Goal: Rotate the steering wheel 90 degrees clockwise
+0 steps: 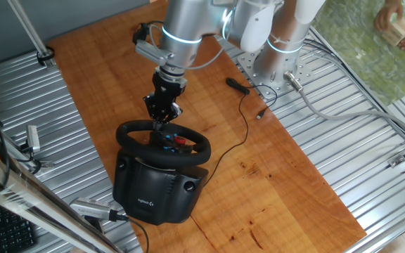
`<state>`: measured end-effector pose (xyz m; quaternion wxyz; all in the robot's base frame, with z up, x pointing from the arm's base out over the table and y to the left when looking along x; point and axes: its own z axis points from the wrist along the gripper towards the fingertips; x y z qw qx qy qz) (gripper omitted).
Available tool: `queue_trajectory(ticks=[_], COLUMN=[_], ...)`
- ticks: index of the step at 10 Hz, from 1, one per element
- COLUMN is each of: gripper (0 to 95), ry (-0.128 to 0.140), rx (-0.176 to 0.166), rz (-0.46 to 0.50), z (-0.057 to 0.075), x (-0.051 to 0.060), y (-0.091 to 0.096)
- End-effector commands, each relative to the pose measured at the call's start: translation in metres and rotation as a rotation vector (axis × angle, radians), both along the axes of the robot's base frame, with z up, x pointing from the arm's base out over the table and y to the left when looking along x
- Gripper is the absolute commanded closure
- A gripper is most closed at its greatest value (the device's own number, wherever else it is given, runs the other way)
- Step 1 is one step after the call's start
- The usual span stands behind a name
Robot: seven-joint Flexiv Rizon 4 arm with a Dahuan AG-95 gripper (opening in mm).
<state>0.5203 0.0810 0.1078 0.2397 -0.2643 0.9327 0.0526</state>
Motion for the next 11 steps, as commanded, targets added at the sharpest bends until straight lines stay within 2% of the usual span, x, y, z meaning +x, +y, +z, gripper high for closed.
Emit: queue_trajectory(ticks=[1,4,5,6,9,11], gripper=[95.0,95.0,95.0,95.0,95.0,95.0], ry=[0.026,0.03,0.032,0.032,0.024,0.028], rx=[0.072,0.067,0.048,0.045,0.045,0.045], rz=[0.035,0.04,0.039,0.037,0.045,0.044], z=[0.002,0.0011,0.0001,-0.0006,-0.0057,-0.0064], x=[-0.0071,-0.0062,-0.0058,-0.007,-0.0139,-0.0136], y=[0.0138,0.0154,0.0164,0.0161,0.0145,0.0155])
